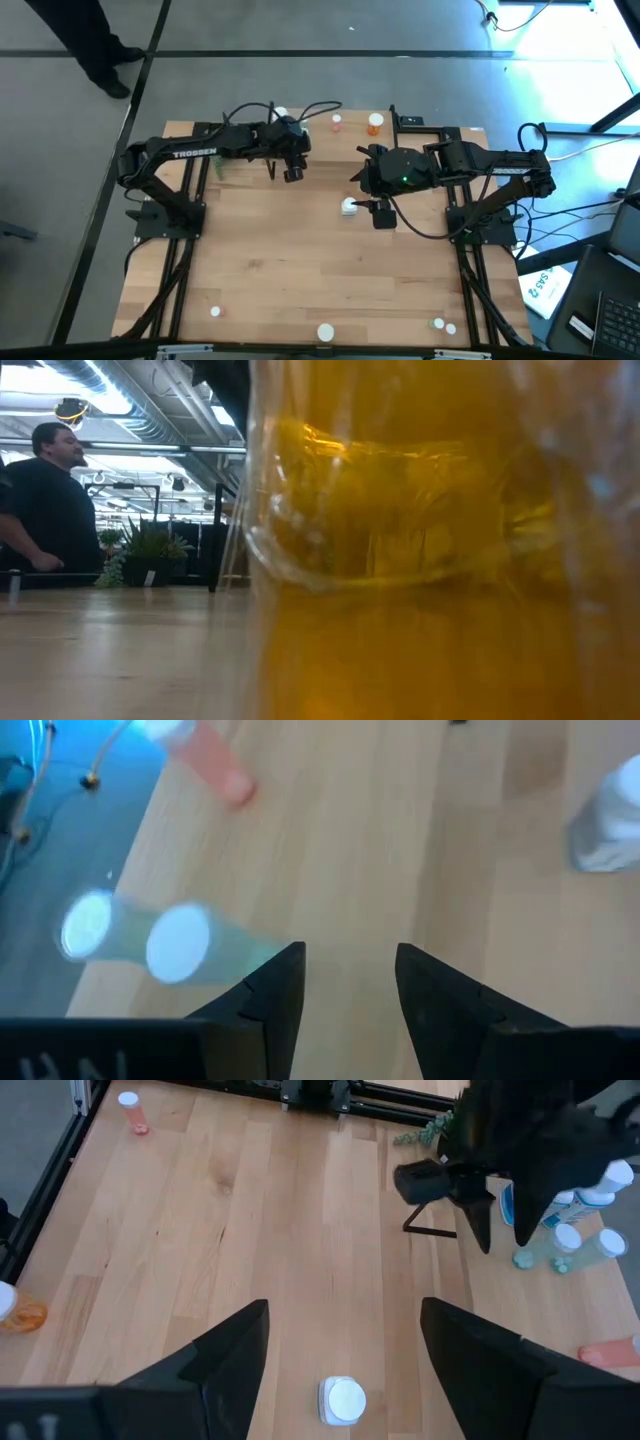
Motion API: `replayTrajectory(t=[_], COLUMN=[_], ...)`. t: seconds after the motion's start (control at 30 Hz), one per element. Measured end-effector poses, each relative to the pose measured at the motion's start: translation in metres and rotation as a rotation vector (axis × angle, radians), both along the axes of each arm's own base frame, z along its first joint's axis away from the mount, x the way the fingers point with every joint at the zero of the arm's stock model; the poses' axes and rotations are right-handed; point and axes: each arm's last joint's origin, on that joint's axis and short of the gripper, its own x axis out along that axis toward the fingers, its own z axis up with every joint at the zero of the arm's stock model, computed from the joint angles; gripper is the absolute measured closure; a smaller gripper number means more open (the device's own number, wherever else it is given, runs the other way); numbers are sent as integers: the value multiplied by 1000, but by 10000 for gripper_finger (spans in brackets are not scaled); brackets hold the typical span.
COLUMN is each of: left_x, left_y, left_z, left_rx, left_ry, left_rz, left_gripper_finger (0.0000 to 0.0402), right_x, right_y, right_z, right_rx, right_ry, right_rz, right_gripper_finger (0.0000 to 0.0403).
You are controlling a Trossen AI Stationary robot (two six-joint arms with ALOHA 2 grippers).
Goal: Pick and place medicine bottles onto shelf by color
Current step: Put the right pink pill bottle on the shelf aligned with the other pink pill bottle
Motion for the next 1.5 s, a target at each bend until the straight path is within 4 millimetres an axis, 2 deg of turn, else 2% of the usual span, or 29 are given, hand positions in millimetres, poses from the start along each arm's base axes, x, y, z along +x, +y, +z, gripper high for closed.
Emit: replayTrajectory(t=[0.1, 0.4, 0.83, 1.13, 1.3, 1.5], left_x=[-2, -27, -54, -73, -84, -93], left_y=[-13, -65, -151, -207, -230, -245], left_z=[7, 24, 21, 19, 19, 20], left_rx=[7, -53, -185, -269, -281, -269], left_ry=[-6, 26, 88, 84, 57, -4], left_rz=[-7, 68, 138, 72, 44, 52], left_gripper_finger=[252, 252, 252, 252, 252, 252], right_x=[0, 0, 1, 1, 1, 1], right_y=[0, 0, 0, 0, 0, 0], right_z=[0, 0, 1, 1, 1, 1], right_rx=[0, 0, 1, 1, 1, 1], right_ry=[0, -1, -8, -9, -9, -9], right_rz=[0, 0, 0, 0, 0, 0], right_gripper_finger=[139, 139, 139, 139, 139, 139])
